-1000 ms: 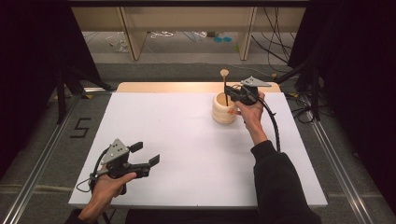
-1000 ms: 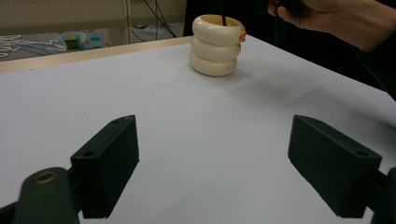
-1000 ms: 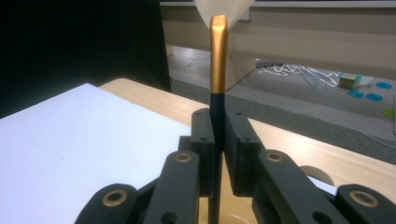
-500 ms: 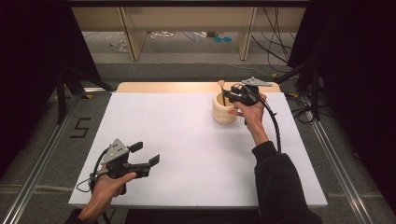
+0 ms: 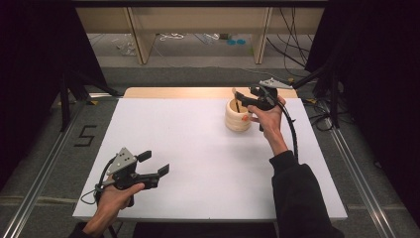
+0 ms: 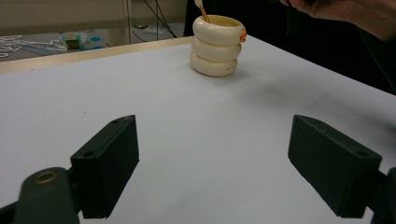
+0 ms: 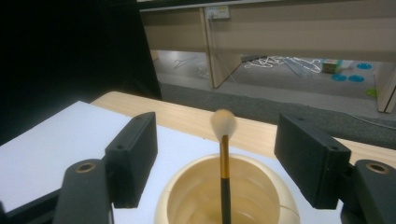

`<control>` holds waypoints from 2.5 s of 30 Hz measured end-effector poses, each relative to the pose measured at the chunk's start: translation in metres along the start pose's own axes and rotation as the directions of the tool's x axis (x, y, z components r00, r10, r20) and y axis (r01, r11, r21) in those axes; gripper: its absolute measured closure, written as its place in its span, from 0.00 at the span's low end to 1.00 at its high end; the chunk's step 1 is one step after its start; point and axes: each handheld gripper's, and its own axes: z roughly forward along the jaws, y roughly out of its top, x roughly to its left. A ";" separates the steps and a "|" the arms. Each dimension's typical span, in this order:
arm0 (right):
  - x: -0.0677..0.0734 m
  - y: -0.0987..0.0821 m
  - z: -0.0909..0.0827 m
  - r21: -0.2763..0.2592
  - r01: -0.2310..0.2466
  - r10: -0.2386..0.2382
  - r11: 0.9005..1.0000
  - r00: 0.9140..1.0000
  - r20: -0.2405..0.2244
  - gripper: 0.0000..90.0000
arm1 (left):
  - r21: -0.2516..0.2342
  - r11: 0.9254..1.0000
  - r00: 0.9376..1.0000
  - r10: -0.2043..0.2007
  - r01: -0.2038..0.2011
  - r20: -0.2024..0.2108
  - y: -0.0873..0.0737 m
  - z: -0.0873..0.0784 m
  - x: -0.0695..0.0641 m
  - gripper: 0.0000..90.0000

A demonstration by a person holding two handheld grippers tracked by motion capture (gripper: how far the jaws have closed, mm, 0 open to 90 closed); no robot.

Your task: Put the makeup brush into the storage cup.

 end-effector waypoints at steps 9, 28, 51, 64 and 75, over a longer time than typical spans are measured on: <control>0.009 0.006 -0.008 -0.010 0.024 -0.024 1.000 1.000 0.014 0.27 | -0.002 1.000 1.000 0.000 0.000 0.002 0.000 0.000 0.000 0.18; 0.030 0.016 -0.030 -0.036 0.056 -0.057 0.998 0.998 -0.020 0.27 | 0.001 1.000 1.000 0.002 -0.002 0.001 0.000 0.000 0.000 0.18; 0.048 0.012 -0.050 -0.038 0.048 -0.052 0.998 0.995 -0.091 0.28 | 0.001 1.000 1.000 0.000 0.000 0.000 0.000 0.000 0.000 0.18; 0.058 0.009 -0.054 -0.042 0.054 -0.059 0.998 0.990 -0.125 0.28 | 0.000 1.000 1.000 0.000 0.000 0.000 0.000 0.000 0.000 0.18; 0.061 0.002 -0.057 -0.026 0.048 -0.051 0.998 0.989 -0.136 0.23 | -0.002 1.000 1.000 0.001 -0.001 0.003 0.000 0.000 0.000 0.18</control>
